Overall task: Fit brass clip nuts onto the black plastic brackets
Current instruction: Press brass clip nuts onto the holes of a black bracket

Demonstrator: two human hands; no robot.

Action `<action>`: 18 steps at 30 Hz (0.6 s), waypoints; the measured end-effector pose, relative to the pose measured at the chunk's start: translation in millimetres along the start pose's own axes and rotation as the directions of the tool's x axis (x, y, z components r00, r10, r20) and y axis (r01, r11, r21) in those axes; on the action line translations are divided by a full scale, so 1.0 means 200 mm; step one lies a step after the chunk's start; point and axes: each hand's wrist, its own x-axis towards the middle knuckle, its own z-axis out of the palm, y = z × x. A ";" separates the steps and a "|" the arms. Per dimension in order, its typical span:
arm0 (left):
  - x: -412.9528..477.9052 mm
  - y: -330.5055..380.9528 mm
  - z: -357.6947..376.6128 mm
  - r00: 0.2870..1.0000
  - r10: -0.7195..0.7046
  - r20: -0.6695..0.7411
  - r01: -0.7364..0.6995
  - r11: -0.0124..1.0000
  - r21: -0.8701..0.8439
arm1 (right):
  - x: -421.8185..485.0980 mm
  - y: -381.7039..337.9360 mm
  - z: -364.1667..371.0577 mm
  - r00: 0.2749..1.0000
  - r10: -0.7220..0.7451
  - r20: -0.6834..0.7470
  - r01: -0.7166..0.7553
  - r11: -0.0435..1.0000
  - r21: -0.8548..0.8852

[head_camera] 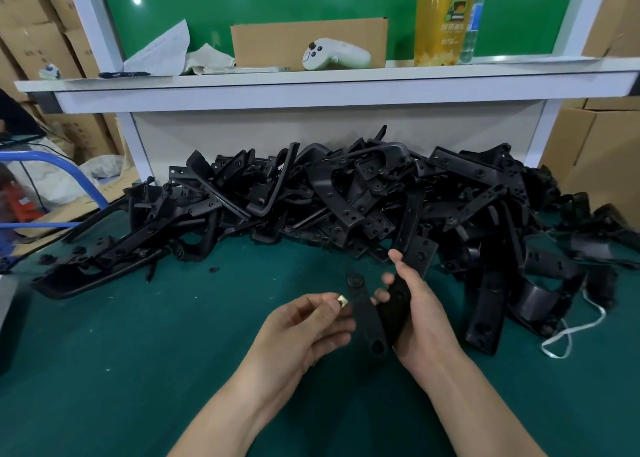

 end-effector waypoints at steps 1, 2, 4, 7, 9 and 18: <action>0.00 -0.01 0.00 1.000 -0.007 0.006 0.007 1.000 0.003 | 0.00 0.00 0.00 1.000 -0.003 0.000 0.003 1.000 -0.006; 0.00 -0.01 0.01 1.000 -0.013 0.006 0.013 1.000 0.004 | 0.00 0.00 0.00 1.000 -0.007 0.001 0.007 1.000 -0.013; 0.00 -0.01 0.01 1.000 -0.021 -0.003 0.021 1.000 0.015 | 0.00 0.00 0.00 1.000 -0.013 0.003 0.013 1.000 -0.026; 0.00 -0.02 0.02 0.999 -0.024 -0.031 0.025 0.999 0.044 | 0.00 0.00 0.00 1.000 -0.012 0.003 0.012 1.000 -0.022; 0.01 -0.02 0.01 0.999 -0.016 -0.048 0.019 0.998 0.057 | 0.01 0.00 0.00 1.000 -0.014 -0.005 0.014 1.000 -0.016; 0.01 -0.03 0.02 1.000 0.009 -0.021 -0.007 0.998 0.066 | 0.00 0.00 0.00 1.000 -0.014 0.002 0.014 0.999 -0.038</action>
